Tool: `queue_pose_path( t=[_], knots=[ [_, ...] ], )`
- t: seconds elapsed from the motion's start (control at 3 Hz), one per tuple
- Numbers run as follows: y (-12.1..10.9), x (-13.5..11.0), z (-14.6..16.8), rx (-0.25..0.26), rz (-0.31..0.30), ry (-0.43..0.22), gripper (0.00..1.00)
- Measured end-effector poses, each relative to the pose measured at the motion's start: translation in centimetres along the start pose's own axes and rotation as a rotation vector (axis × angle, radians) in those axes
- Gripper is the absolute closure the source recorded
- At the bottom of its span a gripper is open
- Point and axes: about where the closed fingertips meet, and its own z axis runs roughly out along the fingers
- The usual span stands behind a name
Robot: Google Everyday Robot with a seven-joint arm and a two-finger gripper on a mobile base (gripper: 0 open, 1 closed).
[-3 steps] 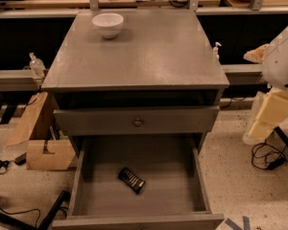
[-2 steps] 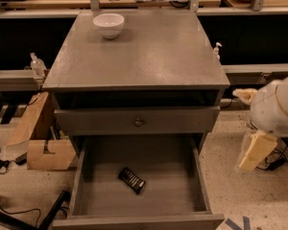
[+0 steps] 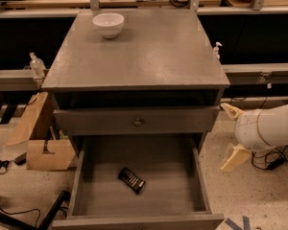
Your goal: Pick rxbar chocolate from middle drawer and place on counter
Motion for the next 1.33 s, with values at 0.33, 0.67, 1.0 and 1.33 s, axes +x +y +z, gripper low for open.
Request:
queue_pose_path(
  t=[0.33,0.67,1.0,1.33],
  knots=[
    [-3.0,1.0,3.2,0.172,0.034,-0.024,0.00],
    [-2.6,0.8,3.6,0.153,0.039,-0.036,0.00],
    [2.2,0.4,7.6,0.074,0.126,-0.063,0.00],
    [6.7,-1.4,11.8,0.050,0.157,-0.093,0.00]
  ],
)
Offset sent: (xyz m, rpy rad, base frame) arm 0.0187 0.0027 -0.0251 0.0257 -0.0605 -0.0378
